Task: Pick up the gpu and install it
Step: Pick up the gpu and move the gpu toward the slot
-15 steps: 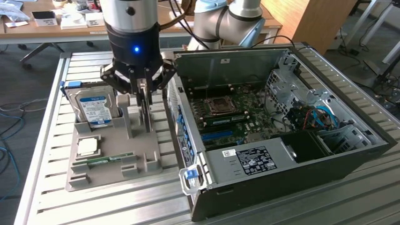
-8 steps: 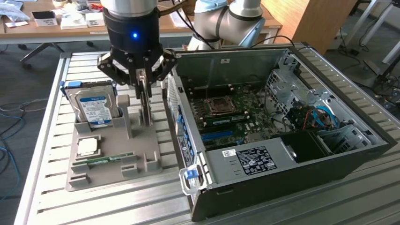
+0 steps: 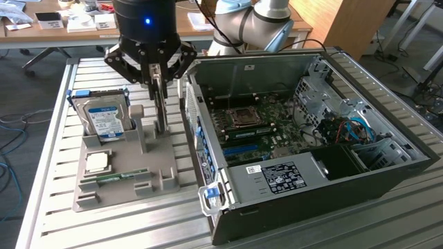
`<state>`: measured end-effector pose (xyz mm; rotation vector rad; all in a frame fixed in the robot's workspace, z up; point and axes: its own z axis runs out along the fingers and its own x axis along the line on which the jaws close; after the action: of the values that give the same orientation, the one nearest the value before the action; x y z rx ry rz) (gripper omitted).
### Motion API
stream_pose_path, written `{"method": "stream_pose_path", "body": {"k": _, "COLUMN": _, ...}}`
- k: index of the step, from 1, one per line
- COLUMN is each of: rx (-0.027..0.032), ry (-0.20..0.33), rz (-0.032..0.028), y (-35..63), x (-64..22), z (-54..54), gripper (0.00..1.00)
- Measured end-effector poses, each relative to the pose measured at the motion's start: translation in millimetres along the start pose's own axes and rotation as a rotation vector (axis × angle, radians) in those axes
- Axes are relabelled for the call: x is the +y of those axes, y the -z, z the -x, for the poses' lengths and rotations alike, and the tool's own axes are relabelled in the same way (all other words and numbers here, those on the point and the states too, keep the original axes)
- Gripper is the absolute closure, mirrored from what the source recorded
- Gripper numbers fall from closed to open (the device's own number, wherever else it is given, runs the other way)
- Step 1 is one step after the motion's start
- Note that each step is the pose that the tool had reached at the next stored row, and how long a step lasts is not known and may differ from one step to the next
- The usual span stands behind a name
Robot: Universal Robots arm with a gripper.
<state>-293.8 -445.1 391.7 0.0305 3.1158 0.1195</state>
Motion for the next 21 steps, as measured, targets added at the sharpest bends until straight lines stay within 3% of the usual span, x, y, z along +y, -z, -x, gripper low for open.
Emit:
{"method": "stream_pose_path", "body": {"k": 11, "rx": 0.0001, "ry": 0.000, "rz": 0.0044, "y": 26.8, "x": 2.1, "z": 1.3, "gripper": 0.73}}
{"method": "stream_pose_path", "body": {"k": 21, "rx": 0.0000, "ry": 0.000, "rz": 0.0046, "y": 36.1, "x": 2.8, "z": 1.9, "gripper": 0.73}}
